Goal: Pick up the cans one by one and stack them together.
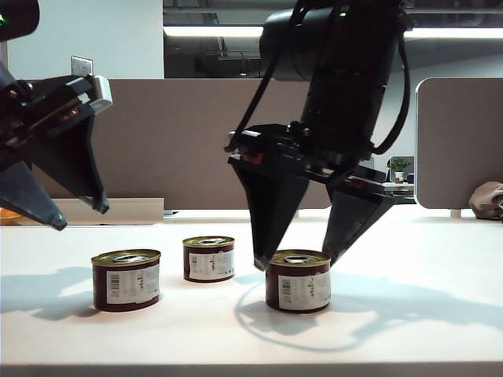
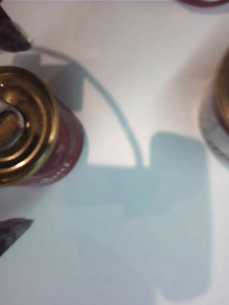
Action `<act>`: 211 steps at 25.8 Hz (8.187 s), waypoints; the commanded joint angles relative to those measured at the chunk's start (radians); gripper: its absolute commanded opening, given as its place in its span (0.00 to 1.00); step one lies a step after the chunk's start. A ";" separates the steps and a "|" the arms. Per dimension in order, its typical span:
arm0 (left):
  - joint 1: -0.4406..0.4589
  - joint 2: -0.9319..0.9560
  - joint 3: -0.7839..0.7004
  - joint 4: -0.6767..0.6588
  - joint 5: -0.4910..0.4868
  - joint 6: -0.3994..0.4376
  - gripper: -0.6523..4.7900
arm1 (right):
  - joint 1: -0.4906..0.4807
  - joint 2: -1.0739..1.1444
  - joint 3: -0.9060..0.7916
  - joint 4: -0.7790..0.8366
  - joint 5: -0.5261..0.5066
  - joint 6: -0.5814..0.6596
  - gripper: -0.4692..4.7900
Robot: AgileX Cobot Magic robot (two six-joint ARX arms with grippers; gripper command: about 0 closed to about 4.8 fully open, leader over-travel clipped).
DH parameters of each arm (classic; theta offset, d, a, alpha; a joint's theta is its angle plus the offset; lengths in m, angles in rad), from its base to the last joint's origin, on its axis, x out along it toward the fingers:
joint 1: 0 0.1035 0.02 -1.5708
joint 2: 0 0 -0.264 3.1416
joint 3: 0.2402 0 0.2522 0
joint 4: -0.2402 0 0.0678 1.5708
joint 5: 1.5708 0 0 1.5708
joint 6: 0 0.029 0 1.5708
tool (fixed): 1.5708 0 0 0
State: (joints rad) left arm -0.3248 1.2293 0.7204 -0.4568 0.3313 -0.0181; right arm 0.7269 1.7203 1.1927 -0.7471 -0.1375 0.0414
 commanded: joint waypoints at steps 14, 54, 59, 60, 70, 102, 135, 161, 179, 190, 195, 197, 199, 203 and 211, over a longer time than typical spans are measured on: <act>-0.150 0.109 0.002 0.064 -0.011 0.003 0.86 | -0.010 0.021 0.005 -0.032 0.006 0.014 0.73; -0.158 0.254 0.002 0.129 -0.032 -0.068 0.56 | -0.014 0.021 0.005 -0.026 0.024 0.018 0.93; -0.158 0.254 0.002 0.121 -0.032 -0.068 0.56 | -0.014 0.021 0.005 0.008 0.009 0.018 0.95; -0.158 0.254 0.002 0.119 -0.032 -0.068 0.56 | -0.014 0.021 0.005 0.016 0.011 0.018 0.95; -0.158 0.259 0.001 0.088 -0.056 -0.065 0.56 | -0.015 0.029 0.005 0.075 0.032 0.018 0.95; -0.158 0.256 0.001 0.051 -0.063 -0.069 0.55 | -0.013 0.067 0.109 0.034 0.031 0.037 0.48; -0.156 0.139 0.093 0.069 -0.085 -0.095 0.50 | -0.009 0.067 0.243 0.018 0.031 0.036 0.48; -0.156 0.248 0.217 0.212 -0.017 -0.095 0.50 | -0.073 -0.020 0.245 -0.085 0.095 0.033 0.48; -0.182 0.383 0.332 0.168 0.029 -0.087 0.50 | -0.121 -0.072 0.245 -0.094 0.110 0.032 0.48; -0.201 0.417 0.336 0.197 0.020 -0.083 0.50 | -0.127 -0.088 0.245 -0.114 0.109 0.033 0.48; -0.201 0.416 0.336 0.198 -0.002 -0.082 0.58 | -0.127 -0.088 0.245 -0.109 0.109 0.033 0.48; -0.201 0.416 0.337 0.198 -0.002 -0.083 0.62 | -0.127 -0.088 0.245 -0.109 0.109 0.033 0.48; -0.201 0.416 0.339 0.202 -0.001 -0.084 0.74 | -0.127 -0.088 0.245 -0.109 0.109 0.033 0.48; -0.201 0.416 0.364 0.181 0.014 -0.087 0.76 | -0.126 -0.088 0.245 -0.098 0.109 0.033 0.48; -0.177 0.325 0.426 0.088 -0.077 -0.057 0.43 | -0.119 -0.085 0.245 -0.011 0.029 0.068 0.48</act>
State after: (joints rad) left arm -0.5114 1.5669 1.1442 -0.3573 0.2810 -0.0929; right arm 0.6056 1.6424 1.4311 -0.7895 -0.0883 0.0921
